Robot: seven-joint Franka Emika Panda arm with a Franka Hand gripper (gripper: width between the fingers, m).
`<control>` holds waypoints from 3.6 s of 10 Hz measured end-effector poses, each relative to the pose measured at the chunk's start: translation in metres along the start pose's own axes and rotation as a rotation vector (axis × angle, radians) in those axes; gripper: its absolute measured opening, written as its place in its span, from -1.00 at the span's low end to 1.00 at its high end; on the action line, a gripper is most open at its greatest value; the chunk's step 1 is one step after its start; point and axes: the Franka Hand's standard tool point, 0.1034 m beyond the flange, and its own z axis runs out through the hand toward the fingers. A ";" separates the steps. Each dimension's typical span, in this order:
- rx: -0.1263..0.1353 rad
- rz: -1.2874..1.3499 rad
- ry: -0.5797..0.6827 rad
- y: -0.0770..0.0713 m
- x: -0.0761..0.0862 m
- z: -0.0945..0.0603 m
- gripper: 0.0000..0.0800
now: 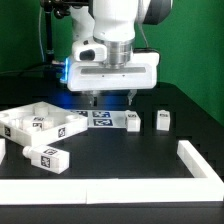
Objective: Assemble one leg
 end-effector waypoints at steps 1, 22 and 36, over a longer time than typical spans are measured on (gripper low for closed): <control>0.004 -0.013 -0.002 0.014 -0.007 -0.001 0.62; -0.118 -0.498 0.043 0.092 -0.045 0.049 0.32; -0.120 -0.854 0.067 0.052 -0.022 0.000 -0.86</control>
Offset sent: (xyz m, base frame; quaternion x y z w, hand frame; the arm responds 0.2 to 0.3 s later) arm -0.0393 -0.0280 -0.0102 -0.0552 0.0561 -0.1304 0.9883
